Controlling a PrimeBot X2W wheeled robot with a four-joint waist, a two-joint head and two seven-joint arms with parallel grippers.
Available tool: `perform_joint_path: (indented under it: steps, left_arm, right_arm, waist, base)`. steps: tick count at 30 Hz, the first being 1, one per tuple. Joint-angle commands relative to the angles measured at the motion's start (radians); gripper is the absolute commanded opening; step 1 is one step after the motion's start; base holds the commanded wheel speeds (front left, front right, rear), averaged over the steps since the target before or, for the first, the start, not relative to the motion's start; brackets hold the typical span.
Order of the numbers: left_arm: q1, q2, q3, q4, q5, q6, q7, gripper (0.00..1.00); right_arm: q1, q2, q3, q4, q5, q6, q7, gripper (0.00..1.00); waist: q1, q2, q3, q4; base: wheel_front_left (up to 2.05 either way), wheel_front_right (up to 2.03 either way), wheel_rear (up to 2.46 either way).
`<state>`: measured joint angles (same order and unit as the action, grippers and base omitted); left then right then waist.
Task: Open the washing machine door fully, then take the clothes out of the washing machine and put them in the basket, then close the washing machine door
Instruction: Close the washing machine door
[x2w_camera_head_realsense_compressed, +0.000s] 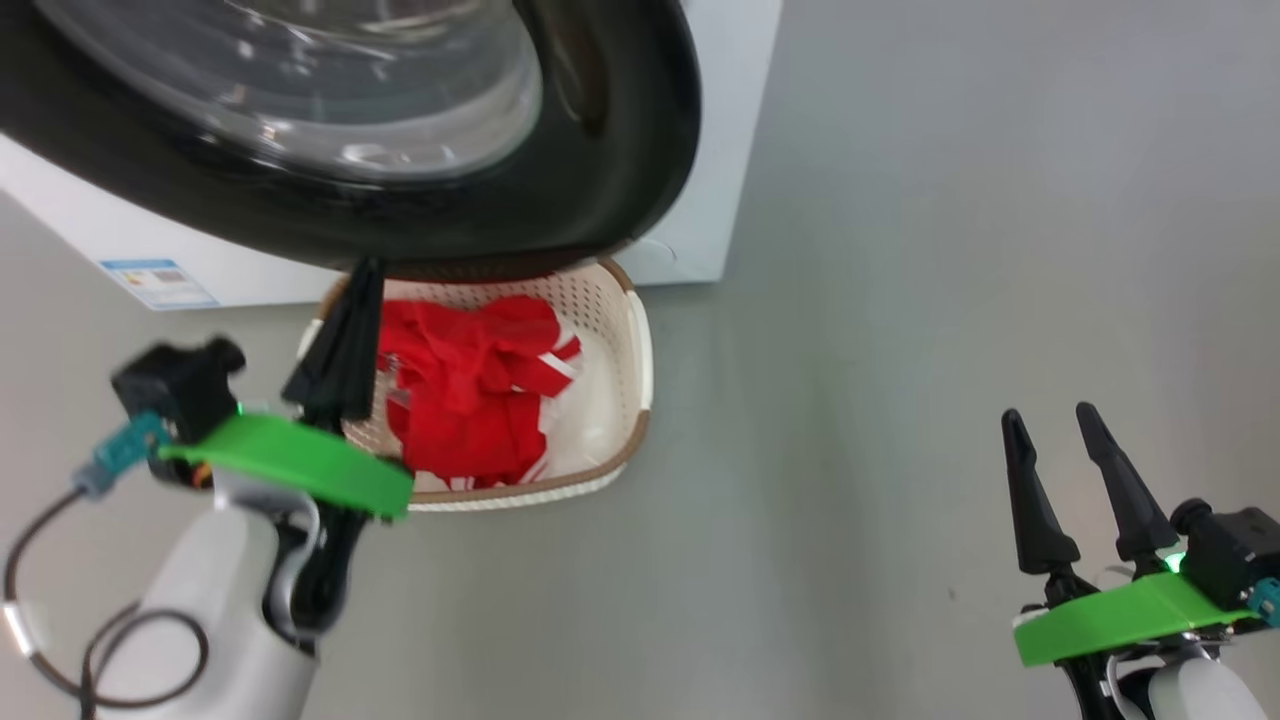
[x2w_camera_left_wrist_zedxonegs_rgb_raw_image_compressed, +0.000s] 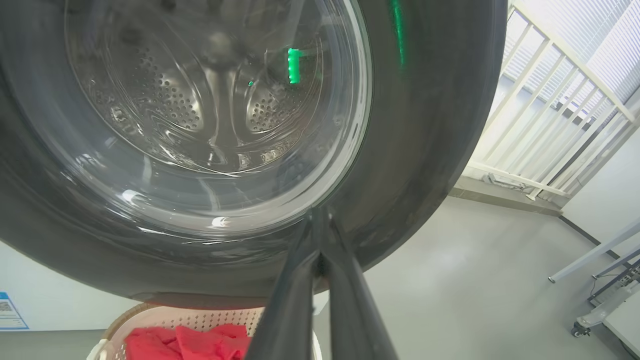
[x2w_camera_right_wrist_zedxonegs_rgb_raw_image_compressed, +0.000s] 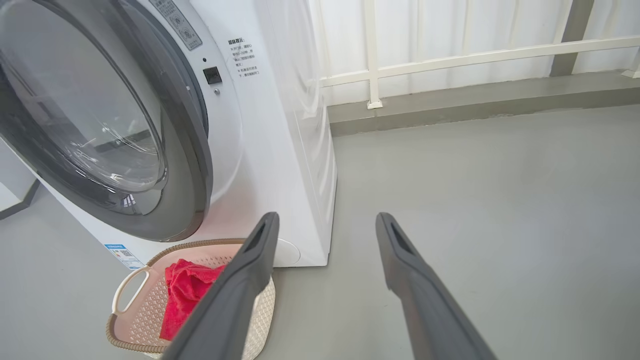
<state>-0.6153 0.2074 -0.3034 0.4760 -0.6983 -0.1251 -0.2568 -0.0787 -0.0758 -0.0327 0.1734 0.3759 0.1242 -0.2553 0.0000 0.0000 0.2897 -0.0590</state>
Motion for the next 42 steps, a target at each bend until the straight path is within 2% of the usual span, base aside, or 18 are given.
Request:
perform_joint_path:
  steps: [1, 4, 6, 10, 12, 13, 26, 42]
  left_arm:
    - [0.032, 0.029, 0.045, -0.029, 0.020, -0.006, -0.005, 0.44]
    - [0.065, 0.029, 0.058, -0.031, 0.031, -0.006, -0.005, 0.50]
    - [0.096, 0.028, 0.077, -0.034, 0.045, -0.006, -0.005, 0.60]
    - [0.159, 0.019, 0.122, -0.041, 0.072, -0.006, -0.005, 0.89]
    - [0.192, 0.014, 0.144, -0.048, 0.083, -0.006, -0.005, 0.98]
    - [0.207, 0.011, 0.151, -0.051, 0.092, -0.006, -0.005, 1.00]
    - [0.381, 0.001, 0.266, -0.107, 0.223, -0.006, -0.005, 1.00]
    - [0.561, -0.042, 0.404, -0.246, 0.340, -0.006, -0.005, 1.00]
  right_arm:
    - [0.014, -0.021, 0.017, -0.019, -0.006, 0.007, -0.006, 1.00]
    - [0.023, -0.025, 0.019, -0.019, -0.006, 0.007, -0.006, 1.00]
    - [0.033, -0.029, 0.018, -0.018, -0.005, 0.007, -0.006, 1.00]
    - [0.056, -0.035, 0.016, -0.017, -0.004, 0.007, -0.006, 1.00]
    - [0.066, -0.037, 0.015, -0.017, -0.002, 0.007, -0.006, 1.00]
    - [0.071, -0.038, 0.012, -0.018, -0.002, 0.007, -0.006, 1.00]
    - [0.110, -0.042, 0.006, -0.019, 0.001, 0.007, -0.006, 1.00]
    - [0.178, -0.045, -0.025, -0.033, 0.006, 0.007, -0.006, 1.00]
  waist:
    - [0.0000, 0.0000, -0.048, 0.044]
    - [0.0000, 0.0000, -0.062, 0.052]
    - [0.0000, 0.0000, -0.075, 0.059]
    - [0.0000, 0.0000, -0.104, 0.074]
    - [0.0000, 0.0000, -0.112, 0.080]
    - [0.0000, 0.0000, -0.116, 0.085]
    - [0.0000, 0.0000, -0.158, 0.110]
    - [0.0000, 0.0000, -0.207, 0.123]
  base:
    - [0.00, 0.00, 0.00]
    - [0.00, 0.00, 0.00]
    - [0.00, 0.00, 0.00]
    - [0.00, 0.00, 0.00]
    - [0.00, 0.00, 0.00]
    - [0.00, 0.00, 0.00]
    - [0.00, 0.00, 0.00]
    - [0.00, 0.00, 0.00]
